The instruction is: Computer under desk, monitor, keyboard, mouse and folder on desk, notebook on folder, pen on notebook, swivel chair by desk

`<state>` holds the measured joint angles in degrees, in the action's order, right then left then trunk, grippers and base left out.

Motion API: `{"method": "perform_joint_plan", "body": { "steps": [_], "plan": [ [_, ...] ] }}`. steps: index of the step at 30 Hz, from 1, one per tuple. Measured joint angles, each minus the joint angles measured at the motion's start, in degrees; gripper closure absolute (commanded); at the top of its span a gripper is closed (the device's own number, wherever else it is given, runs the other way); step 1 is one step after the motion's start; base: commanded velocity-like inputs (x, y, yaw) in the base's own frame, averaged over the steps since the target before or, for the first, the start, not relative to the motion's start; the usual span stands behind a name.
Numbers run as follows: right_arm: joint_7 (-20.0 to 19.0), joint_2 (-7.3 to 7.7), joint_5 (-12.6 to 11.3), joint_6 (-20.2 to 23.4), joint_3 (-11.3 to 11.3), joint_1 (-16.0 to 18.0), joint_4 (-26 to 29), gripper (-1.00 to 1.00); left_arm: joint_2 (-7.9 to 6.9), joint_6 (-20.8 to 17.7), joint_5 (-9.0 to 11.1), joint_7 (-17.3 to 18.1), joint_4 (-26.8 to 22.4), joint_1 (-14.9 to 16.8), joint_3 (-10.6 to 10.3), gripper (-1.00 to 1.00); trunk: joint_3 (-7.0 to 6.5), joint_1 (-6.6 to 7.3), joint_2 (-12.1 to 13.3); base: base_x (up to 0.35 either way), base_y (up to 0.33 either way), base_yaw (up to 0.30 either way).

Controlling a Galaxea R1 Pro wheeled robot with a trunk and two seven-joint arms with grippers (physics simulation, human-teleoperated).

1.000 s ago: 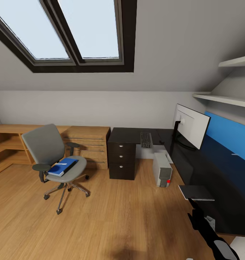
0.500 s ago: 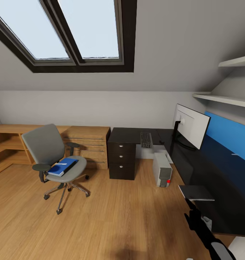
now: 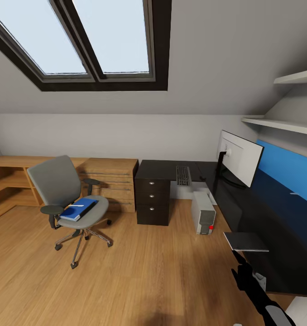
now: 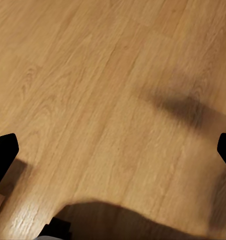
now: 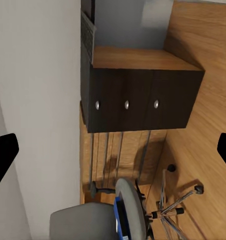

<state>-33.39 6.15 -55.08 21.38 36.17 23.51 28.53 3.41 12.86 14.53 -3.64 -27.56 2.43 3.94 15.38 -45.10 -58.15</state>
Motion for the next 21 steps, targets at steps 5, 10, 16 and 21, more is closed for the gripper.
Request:
{"method": "perform_joint_plan", "body": {
  "steps": [5, 10, 16, 21],
  "plan": [
    [0.0, 0.01, 0.0, 0.0, 0.0, 0.0, -0.1, -1.0, -0.01, 0.0, 0.0, 0.0, 0.0, 0.0, 0.0, -1.0, 0.0, 0.0, 0.0, 0.0, 0.0, 0.0],
    [0.0, 0.01, 0.0, 0.0, 0.0, 0.0, -0.1, -1.0, -0.01, 0.0, 0.0, 0.0, 0.0, 0.0, 0.0, -1.0, 0.0, 0.0, 0.0, 0.0, 0.0, 0.0],
    [0.0, 0.01, 0.0, 0.0, 0.0, 0.0, 0.0, -1.0, -0.01, 0.0, 0.0, 0.0, 0.0, 0.0, 0.0, -1.0, 0.04, 0.0, 0.0, 0.0, 0.0, -0.009],
    [-0.1, 0.01, 0.0, 0.0, 0.0, 0.0, 0.0, -1.0, -0.01, 0.0, 0.0, 0.0, 0.0, 0.0, 0.0, -1.0, 0.17, 0.0, 0.0, 0.0, 0.0, -0.085]
  ]
}}
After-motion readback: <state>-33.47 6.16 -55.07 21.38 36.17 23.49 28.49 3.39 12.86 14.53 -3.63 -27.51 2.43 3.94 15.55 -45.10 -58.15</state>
